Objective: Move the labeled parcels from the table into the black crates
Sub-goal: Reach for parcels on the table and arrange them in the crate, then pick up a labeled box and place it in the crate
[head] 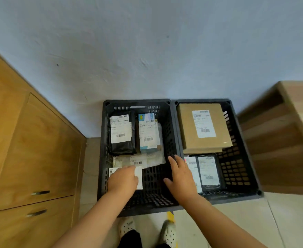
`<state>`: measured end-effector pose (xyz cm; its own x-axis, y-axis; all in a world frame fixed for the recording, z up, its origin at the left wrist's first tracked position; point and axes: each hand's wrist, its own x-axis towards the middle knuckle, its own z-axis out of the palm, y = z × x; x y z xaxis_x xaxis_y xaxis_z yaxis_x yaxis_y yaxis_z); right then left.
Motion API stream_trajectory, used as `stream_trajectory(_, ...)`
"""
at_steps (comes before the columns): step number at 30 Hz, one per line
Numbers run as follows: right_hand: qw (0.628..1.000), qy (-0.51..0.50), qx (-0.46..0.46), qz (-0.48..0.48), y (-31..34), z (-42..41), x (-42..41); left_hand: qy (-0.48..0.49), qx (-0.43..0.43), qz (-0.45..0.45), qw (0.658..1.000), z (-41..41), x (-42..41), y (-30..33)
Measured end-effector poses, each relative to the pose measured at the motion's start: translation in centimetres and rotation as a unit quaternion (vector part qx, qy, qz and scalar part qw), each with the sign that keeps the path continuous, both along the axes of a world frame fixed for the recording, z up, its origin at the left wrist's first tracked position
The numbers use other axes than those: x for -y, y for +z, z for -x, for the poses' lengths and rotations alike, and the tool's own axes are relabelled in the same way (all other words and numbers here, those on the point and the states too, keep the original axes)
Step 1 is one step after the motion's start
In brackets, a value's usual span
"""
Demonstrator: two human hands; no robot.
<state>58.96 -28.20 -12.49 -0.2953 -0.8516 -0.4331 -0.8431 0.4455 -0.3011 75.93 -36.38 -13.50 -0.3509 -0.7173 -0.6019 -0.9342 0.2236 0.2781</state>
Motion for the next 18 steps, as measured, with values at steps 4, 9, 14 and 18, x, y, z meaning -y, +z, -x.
stream_trajectory(4, 0.996, -0.070, 0.009, 0.052, 5.3, 3.9, -1.7, 0.014, -0.057, 0.040, 0.997, 3.4, -0.8, 5.4)
stream_trajectory(9, 0.985, -0.133, 0.004, 0.110, 10.7, 10.1, -6.3, -0.016, -0.117, 0.075, 0.990, 9.8, -3.4, 10.8)
stream_trajectory(14, 0.968, -0.193, 0.009, 0.157, 14.9, 17.9, -13.9, -0.044, -0.164, 0.093, 0.981, 18.6, -9.1, 15.3)
stream_trajectory(18, 0.960, -0.228, -0.015, 0.159, 17.7, 25.7, -22.2, -0.077, -0.200, 0.093, 0.972, 27.0, -15.4, 18.1)
